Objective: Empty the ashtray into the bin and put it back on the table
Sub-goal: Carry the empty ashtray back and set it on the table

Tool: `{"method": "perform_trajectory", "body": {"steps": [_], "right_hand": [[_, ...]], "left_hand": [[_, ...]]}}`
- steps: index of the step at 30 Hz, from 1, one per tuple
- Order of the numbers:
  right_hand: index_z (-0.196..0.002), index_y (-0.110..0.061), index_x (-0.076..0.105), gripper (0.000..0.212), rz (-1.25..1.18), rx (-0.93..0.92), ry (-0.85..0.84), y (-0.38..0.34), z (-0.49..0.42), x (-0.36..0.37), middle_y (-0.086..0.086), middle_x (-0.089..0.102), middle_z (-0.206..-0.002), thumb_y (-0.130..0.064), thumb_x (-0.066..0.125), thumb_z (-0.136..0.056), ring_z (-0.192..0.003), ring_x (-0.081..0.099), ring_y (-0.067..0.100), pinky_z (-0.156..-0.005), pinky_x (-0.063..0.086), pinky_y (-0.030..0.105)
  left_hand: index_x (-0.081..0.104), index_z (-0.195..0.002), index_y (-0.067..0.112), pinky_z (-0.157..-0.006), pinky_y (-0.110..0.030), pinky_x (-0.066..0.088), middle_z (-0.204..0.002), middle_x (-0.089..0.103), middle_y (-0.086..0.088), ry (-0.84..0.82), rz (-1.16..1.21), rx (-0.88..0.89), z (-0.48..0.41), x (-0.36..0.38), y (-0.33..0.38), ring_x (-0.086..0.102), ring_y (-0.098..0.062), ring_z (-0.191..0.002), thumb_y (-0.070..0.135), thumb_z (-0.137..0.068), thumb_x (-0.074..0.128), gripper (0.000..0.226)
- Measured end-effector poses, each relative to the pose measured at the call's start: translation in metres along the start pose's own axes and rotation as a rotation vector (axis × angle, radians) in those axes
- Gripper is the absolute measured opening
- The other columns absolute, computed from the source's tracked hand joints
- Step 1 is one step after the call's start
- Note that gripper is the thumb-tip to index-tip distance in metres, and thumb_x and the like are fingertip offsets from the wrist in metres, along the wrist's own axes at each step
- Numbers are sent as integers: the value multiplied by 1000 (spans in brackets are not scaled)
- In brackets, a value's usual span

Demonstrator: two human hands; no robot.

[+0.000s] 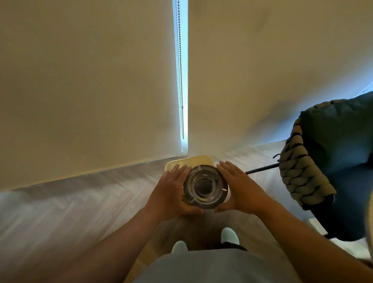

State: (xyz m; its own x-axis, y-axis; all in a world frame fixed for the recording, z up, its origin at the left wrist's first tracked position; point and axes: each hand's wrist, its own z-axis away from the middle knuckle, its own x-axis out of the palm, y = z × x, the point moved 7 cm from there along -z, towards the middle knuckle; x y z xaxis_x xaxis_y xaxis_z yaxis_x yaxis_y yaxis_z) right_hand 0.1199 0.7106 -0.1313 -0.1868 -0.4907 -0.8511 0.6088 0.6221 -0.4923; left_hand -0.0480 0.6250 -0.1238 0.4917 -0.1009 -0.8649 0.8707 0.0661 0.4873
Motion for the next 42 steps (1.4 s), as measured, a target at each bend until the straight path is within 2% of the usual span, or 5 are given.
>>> {"method": "perform_trajectory", "body": {"steps": [17,21,26,35,42], "right_hand": [[-149,-28,11,122,-26,585,336,19,178,16,0,16,-162,-77,71,-56,-150,8,20,-112,5,32],[-148,-26,20,119,-52,661,350,13,222,23,1,25,-158,-77,71,-54,-148,18,21,-122,20,43],[-147,-23,24,118,-35,771,423,-2,303,40,-1,28,-156,-80,69,-55,-147,21,18,-118,30,42],[-149,-13,28,120,-69,918,539,-56,446,93,8,27,-158,-78,70,-56,-149,16,25,-121,16,38],[-145,-10,33,117,-60,980,646,-84,520,108,12,39,-151,-75,72,-57,-141,21,17,-114,15,31]], "left_hand": [[23,-154,25,-122,-46,29,-160,34,2,-299,-15,499,-8,68,104,26,-21,-151,86,-56,67,124],[27,-152,25,-119,-44,34,-157,39,3,-362,17,611,9,83,139,31,-19,-148,83,-58,69,119],[38,-137,40,-101,-18,45,-129,56,13,-407,119,810,54,100,204,51,-1,-117,82,-65,67,88],[44,-145,7,-109,-43,44,-145,53,-7,-591,65,1001,155,177,264,49,-23,-136,69,-64,82,108],[36,-151,9,-119,-44,33,-155,42,-6,-639,37,1108,212,197,308,34,-22,-148,67,-62,82,116]]}}
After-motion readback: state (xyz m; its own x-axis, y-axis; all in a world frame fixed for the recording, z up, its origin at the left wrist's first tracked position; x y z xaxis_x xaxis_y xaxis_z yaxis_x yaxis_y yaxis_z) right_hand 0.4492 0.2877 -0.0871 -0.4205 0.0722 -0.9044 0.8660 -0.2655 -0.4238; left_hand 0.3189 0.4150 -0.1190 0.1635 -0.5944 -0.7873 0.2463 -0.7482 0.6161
